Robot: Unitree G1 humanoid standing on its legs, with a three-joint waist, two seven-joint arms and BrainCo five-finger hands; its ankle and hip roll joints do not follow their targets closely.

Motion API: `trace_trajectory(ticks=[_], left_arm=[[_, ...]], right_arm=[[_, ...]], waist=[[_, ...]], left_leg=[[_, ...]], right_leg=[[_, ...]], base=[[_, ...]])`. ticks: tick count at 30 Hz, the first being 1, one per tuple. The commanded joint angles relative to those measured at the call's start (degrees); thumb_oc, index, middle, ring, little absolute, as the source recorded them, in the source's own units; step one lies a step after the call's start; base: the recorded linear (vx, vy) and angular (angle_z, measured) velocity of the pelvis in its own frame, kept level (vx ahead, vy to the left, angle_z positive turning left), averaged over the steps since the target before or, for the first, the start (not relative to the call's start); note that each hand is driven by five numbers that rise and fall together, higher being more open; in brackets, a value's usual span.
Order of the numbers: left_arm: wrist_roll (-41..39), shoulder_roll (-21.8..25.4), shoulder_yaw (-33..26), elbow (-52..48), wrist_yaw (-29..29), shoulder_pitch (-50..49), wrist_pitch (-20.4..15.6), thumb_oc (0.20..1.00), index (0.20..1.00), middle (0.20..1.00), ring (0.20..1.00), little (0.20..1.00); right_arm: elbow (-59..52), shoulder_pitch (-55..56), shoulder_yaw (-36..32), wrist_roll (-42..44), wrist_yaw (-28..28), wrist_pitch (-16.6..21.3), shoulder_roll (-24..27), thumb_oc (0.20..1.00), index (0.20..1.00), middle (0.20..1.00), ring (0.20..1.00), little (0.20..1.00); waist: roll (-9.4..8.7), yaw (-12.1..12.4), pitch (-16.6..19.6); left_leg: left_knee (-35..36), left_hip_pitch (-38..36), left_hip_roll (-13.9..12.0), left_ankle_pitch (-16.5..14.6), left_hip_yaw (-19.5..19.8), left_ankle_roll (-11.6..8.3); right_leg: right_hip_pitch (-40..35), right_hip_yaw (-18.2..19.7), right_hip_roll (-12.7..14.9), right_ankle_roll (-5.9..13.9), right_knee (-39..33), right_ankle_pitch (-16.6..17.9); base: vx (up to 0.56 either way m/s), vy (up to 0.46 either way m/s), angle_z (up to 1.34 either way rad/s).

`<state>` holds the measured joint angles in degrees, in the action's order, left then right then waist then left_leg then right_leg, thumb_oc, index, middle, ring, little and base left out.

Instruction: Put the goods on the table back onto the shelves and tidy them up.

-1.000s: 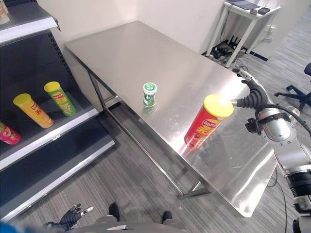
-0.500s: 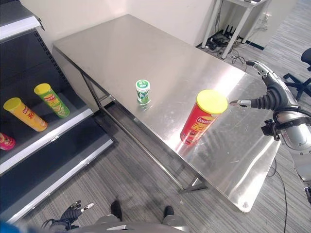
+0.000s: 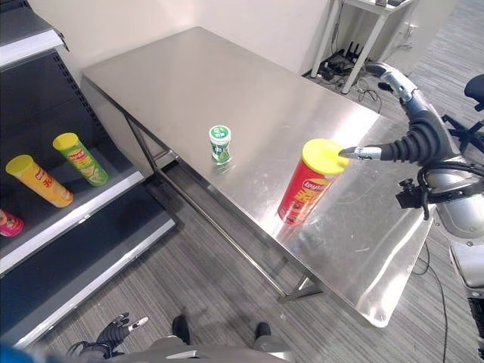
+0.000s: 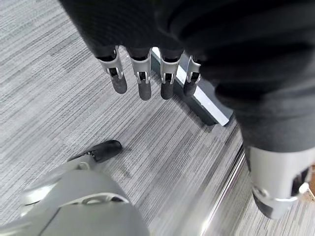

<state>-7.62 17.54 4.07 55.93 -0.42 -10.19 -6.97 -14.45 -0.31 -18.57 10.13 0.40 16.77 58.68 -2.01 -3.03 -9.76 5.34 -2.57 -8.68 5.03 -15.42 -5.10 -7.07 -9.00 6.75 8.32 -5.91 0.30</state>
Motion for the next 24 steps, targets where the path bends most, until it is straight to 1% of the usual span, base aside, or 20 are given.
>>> trace_trajectory(ticks=[1, 4, 9, 10, 11, 12, 14, 16, 18, 19, 20, 24], left_arm=[[2.07, -0.09, 0.73, 1.97, -0.26, 3.02, -1.46, 1.0, 1.0, 1.0, 1.0, 1.0], [2.33, -0.01, 0.76, 1.86, -0.28, 3.15, -1.6, 1.0, 1.0, 1.0, 1.0, 1.0], [2.57, 0.07, 1.23, 1.48, -0.48, 3.33, -1.69, 1.0, 1.0, 1.0, 1.0, 1.0], [2.47, 0.09, 1.42, 1.29, -0.66, 3.27, -1.8, 1.0, 1.0, 1.0, 1.0, 1.0], [2.47, 0.09, 1.42, 1.29, -0.66, 3.27, -1.8, 1.0, 1.0, 1.0, 1.0, 1.0], [2.48, 0.11, 1.59, 1.21, -0.85, 3.27, -1.89, 1.0, 1.0, 1.0, 1.0, 1.0], [2.57, 0.12, 1.75, 1.36, -1.11, 3.26, -1.96, 1.0, 1.0, 1.0, 1.0, 1.0], [2.68, 0.11, 1.73, 1.44, -1.22, 3.26, -1.97, 1.0, 1.0, 1.0, 1.0, 1.0], [2.83, -0.01, 1.84, 1.63, -1.64, 3.34, -2.06, 1.0, 1.0, 1.0, 1.0, 1.0], [2.83, -0.03, 1.82, 1.64, -1.64, 3.33, -2.07, 1.0, 1.0, 1.0, 1.0, 1.0], [3.18, -0.14, 2.03, 1.79, -1.94, 3.47, -2.15, 1.0, 1.0, 1.0, 1.0, 1.0], [3.73, -0.31, 2.27, 2.19, -2.23, 3.87, -2.33, 1.0, 1.0, 1.0, 1.0, 1.0]], right_arm=[[-1.57, -1.31, -4.77, 1.81, -1.94, 1.96, 1.23, 1.0, 1.0, 1.0, 1.0, 1.0], [-1.44, -0.96, -5.63, 0.84, -2.57, 1.82, 1.07, 1.0, 1.0, 1.0, 1.0, 1.0], [-2.28, -1.19, -5.84, 1.97, -2.09, 2.0, 0.4, 1.0, 1.0, 1.0, 1.0, 1.0], [-3.18, -1.98, -4.86, 3.66, -0.83, 2.28, 0.49, 1.0, 1.0, 1.0, 1.0, 1.0], [-3.18, -1.98, -4.86, 3.66, -0.83, 2.28, 0.49, 1.0, 1.0, 1.0, 1.0, 1.0], [-4.26, -2.72, -3.56, 6.05, 1.09, 2.58, 0.88, 1.0, 1.0, 1.0, 1.0, 1.0], [-5.25, -2.94, -2.3, 8.36, 3.13, 2.64, 1.64, 1.0, 1.0, 1.0, 1.0, 1.0], [-5.53, -2.9, -1.74, 9.13, 4.18, 2.5, 2.3, 1.0, 1.0, 1.0, 1.0, 1.0], [-6.52, -2.3, -0.1, 11.14, 6.86, 2.18, 4.03, 1.0, 1.0, 1.0, 1.0, 1.0], [-6.47, -2.36, -0.06, 11.2, 6.91, 2.2, 4.06, 1.0, 1.0, 1.0, 1.0, 1.0], [-7.26, -1.98, 1.3, 12.74, 8.92, 1.94, 5.18, 1.0, 1.0, 1.0, 1.0, 1.0], [-8.55, -1.09, 2.88, 14.88, 11.63, 1.57, 6.77, 1.0, 1.0, 1.0, 1.0, 1.0]], waist=[[0.74, 1.06, 1.79], [0.84, 0.82, 1.85], [0.98, 0.63, 1.99], [0.97, 0.68, 2.02], [0.97, 0.68, 2.02], [0.88, 0.76, 2.05], [0.73, 0.83, 2.11], [0.67, 0.79, 2.15], [0.45, 0.82, 2.21], [0.47, 0.8, 2.21], [0.43, 0.76, 2.24], [0.31, 0.57, 2.33]], left_leg=[[-0.36, -1.51, -5.6, -3.04, 5.78, -4.72], [-0.34, -1.47, -5.49, -3.04, 5.62, -4.68], [-0.34, -1.37, -5.43, -3.04, 5.47, -4.75], [-0.34, -1.45, -5.42, -3.1, 5.47, -4.71], [-0.34, -1.45, -5.42, -3.1, 5.47, -4.71], [-0.34, -1.55, -5.48, -3.13, 5.39, -4.72], [-0.34, -1.64, -5.52, -3.08, 5.3, -4.76], [-0.34, -1.66, -5.55, -3.06, 5.25, -4.78], [-0.34, -1.82, -5.6, -3.03, 5.08, -4.82], [-0.34, -1.83, -5.6, -3.03, 5.08, -4.82], [-0.34, -1.9, -5.62, -3.02, 4.98, -4.88], [-0.34, -1.89, -5.7, -3.02, 4.87, -5.0]], right_leg=[[-0.47, -6.17, 3.67, 3.52, 0.91, -2.46], [-0.29, -5.98, 3.77, 3.59, 0.91, -2.31], [-0.25, -5.97, 3.85, 3.63, 0.91, -2.38], [-0.17, -5.88, 3.86, 3.67, 0.91, -2.27], [-0.17, -5.88, 3.86, 3.67, 0.91, -2.27], [-0.13, -5.76, 3.86, 3.69, 0.91, -2.23], [-0.23, -5.65, 3.87, 3.67, 0.91, -2.24], [-0.25, -5.68, 3.87, 3.68, 0.91, -2.24], [-0.35, -5.79, 3.94, 3.65, 0.91, -2.13], [-0.35, -5.78, 3.94, 3.65, 0.91, -2.13], [-0.37, -5.82, 3.95, 3.67, 0.91, -2.08], [-0.24, -5.81, 3.97, 3.75, 0.91, -1.97]], base=[[-0.01, 0.014, -0.04], [0.0, 0.005, -0.04], [0.0, 0.0, 0.0], [0.0, 0.0, 0.0], [0.0, 0.0, 0.0], [0.0, 0.0, 0.0], [0.0, 0.0, 0.0], [0.0, 0.0, 0.0], [0.0, 0.0, 0.0], [0.0, -0.005, -0.07], [0.0, -0.004, -0.08], [0.0, -0.004, -0.04]])
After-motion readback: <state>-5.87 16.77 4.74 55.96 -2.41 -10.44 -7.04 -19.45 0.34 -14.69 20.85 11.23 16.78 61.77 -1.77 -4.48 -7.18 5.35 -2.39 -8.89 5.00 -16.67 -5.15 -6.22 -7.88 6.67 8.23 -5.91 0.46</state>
